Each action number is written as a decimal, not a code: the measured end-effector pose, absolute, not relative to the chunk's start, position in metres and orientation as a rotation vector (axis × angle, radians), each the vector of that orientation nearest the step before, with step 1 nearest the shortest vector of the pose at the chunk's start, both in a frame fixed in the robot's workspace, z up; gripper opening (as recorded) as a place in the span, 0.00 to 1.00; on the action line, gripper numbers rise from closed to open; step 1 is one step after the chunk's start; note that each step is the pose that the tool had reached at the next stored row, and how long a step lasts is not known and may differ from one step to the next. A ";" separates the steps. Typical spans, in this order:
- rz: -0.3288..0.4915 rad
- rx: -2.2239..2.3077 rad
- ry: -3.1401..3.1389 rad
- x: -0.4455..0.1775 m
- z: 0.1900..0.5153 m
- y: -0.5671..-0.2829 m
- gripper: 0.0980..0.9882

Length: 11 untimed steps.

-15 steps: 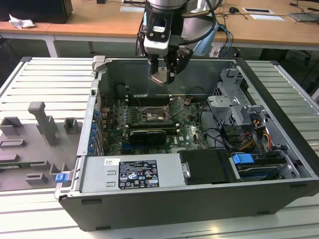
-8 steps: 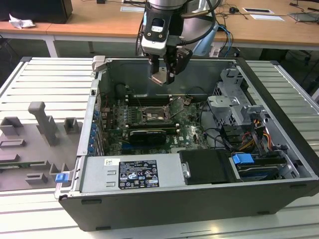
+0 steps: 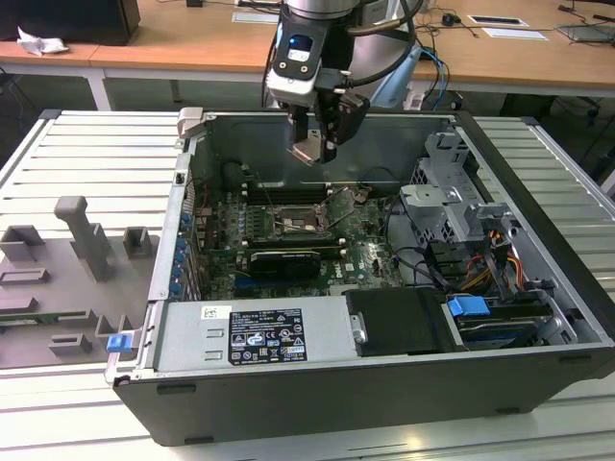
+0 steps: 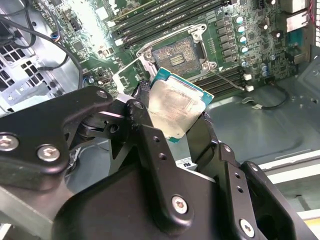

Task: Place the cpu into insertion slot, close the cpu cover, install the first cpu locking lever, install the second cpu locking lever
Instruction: 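Place the cpu into insertion slot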

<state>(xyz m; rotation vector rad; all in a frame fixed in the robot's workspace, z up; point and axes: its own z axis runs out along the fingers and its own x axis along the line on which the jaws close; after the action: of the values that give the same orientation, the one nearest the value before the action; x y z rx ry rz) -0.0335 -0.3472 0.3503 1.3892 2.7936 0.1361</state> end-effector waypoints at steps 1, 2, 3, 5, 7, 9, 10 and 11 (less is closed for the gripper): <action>0.136 1.400 2.788 -0.033 0.350 -0.347 0.50; 0.136 1.415 2.779 -0.033 0.350 -0.347 0.50; 0.136 1.424 2.775 -0.033 0.350 -0.347 0.50; 0.136 1.441 2.766 -0.033 0.350 -0.347 0.50; 0.135 1.459 2.755 -0.033 0.350 -0.347 0.50; 0.135 1.477 2.745 -0.033 0.350 -0.347 0.50; 0.135 1.484 2.741 -0.033 0.350 -0.347 0.50; 0.135 1.494 2.735 -0.033 0.350 -0.347 0.50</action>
<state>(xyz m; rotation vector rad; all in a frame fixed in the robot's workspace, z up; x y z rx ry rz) -0.0335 -0.3472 0.3502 1.4940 2.7352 0.1349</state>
